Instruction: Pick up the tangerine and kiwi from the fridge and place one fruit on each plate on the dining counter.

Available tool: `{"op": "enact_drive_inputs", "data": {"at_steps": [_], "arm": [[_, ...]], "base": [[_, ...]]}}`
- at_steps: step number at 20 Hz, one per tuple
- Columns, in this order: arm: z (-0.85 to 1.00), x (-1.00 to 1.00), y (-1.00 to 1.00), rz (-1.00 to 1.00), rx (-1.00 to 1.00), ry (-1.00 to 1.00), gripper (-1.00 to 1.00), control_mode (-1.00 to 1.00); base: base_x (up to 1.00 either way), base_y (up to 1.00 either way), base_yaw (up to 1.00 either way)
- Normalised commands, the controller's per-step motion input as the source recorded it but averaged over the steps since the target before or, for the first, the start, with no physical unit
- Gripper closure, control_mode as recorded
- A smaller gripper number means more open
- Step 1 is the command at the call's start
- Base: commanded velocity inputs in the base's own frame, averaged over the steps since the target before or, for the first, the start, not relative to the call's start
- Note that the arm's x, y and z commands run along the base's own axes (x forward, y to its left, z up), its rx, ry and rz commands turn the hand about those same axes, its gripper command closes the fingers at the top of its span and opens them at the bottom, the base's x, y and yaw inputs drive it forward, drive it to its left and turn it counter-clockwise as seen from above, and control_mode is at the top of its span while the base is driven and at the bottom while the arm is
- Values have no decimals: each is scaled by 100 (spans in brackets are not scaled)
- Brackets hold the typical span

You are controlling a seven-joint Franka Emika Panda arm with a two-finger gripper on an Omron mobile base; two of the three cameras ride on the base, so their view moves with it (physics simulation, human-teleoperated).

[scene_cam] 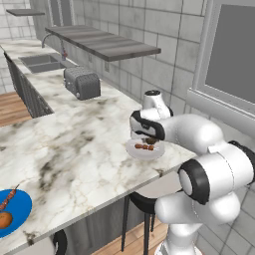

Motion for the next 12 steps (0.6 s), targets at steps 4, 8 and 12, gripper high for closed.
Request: {"op": "enact_drive_inputs", "data": {"at_steps": [4,8,12], "arm": [[-21,0,1,0,0,-45,100,-100],[-26,2,1,0,0,-26,100,-100],[1,0,0,1,0,2,100,-100]], "base": [[0,0,0],[0,0,0],[0,0,0]]}}
